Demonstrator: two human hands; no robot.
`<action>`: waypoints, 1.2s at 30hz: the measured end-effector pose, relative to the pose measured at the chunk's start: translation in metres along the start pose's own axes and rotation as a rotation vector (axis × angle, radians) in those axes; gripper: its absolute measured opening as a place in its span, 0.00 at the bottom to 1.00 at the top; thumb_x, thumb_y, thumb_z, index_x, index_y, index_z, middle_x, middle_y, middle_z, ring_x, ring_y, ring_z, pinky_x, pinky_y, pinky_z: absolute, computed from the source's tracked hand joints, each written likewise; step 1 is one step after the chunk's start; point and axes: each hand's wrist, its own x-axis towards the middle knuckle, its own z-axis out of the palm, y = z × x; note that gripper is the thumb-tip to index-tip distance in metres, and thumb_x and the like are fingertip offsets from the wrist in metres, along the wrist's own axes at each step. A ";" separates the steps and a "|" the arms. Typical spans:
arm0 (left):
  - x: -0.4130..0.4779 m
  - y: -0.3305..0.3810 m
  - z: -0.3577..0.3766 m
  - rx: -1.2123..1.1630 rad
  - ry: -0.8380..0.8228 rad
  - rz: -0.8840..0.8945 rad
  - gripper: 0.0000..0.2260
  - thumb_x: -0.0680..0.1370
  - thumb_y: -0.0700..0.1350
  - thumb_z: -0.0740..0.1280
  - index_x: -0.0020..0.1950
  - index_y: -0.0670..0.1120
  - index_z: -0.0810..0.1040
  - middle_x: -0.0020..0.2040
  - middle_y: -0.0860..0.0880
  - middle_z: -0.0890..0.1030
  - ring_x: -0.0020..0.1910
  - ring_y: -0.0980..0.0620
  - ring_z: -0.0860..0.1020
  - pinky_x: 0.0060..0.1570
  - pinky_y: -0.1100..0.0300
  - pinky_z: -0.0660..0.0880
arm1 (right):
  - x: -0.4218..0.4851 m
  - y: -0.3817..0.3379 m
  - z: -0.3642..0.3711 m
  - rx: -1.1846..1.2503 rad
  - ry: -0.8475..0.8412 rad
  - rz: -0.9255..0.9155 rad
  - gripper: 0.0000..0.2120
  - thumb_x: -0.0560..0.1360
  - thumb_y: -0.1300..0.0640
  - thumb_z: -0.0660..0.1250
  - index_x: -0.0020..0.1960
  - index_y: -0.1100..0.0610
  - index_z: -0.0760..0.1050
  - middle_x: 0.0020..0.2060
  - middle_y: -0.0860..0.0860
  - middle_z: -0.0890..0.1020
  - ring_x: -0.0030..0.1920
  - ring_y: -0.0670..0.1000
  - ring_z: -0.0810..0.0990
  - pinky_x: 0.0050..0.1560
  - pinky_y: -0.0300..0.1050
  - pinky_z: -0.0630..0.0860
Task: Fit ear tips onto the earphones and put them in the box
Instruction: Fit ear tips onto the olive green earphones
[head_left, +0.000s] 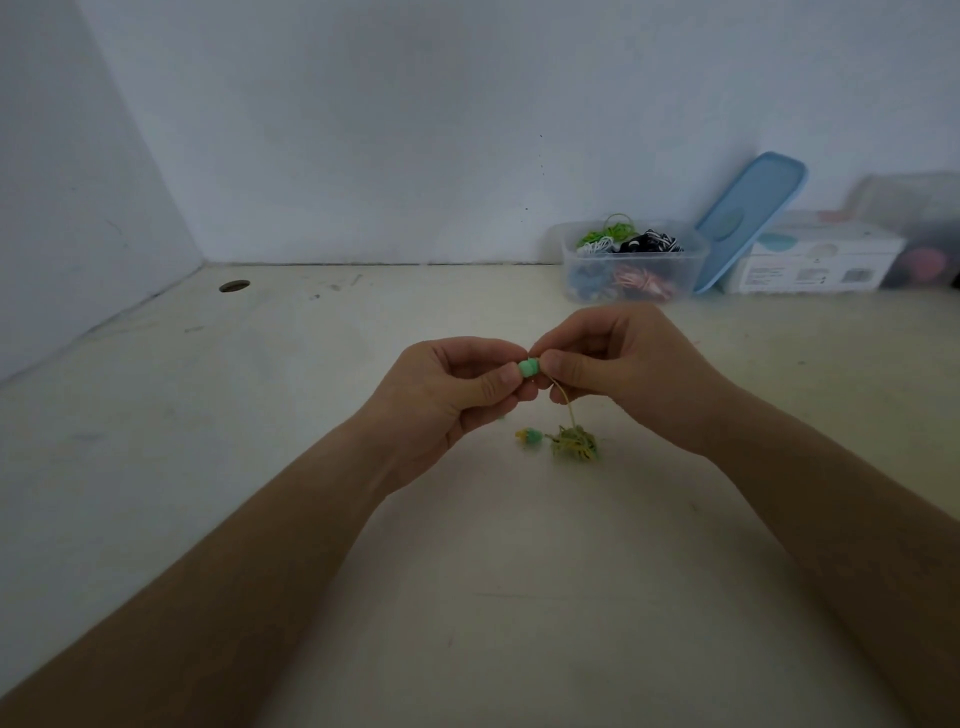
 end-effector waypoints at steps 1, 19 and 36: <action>0.000 -0.001 0.000 0.014 0.008 0.005 0.10 0.67 0.37 0.71 0.48 0.39 0.83 0.43 0.40 0.85 0.41 0.50 0.85 0.41 0.64 0.81 | 0.000 0.000 0.001 -0.033 0.007 -0.016 0.04 0.75 0.65 0.70 0.48 0.60 0.82 0.39 0.58 0.86 0.36 0.51 0.84 0.42 0.41 0.81; -0.001 0.000 0.001 0.039 0.020 -0.004 0.11 0.67 0.37 0.70 0.49 0.39 0.82 0.41 0.42 0.85 0.40 0.51 0.85 0.42 0.64 0.81 | 0.001 -0.001 0.001 -0.163 0.001 -0.094 0.04 0.75 0.68 0.70 0.48 0.62 0.83 0.37 0.57 0.86 0.35 0.50 0.83 0.42 0.40 0.81; 0.000 -0.001 0.001 0.111 0.071 0.028 0.11 0.66 0.39 0.72 0.48 0.41 0.83 0.43 0.40 0.86 0.42 0.49 0.85 0.44 0.62 0.82 | 0.002 -0.001 0.004 -0.335 0.075 -0.139 0.03 0.74 0.64 0.73 0.46 0.58 0.83 0.34 0.52 0.85 0.34 0.49 0.84 0.41 0.40 0.82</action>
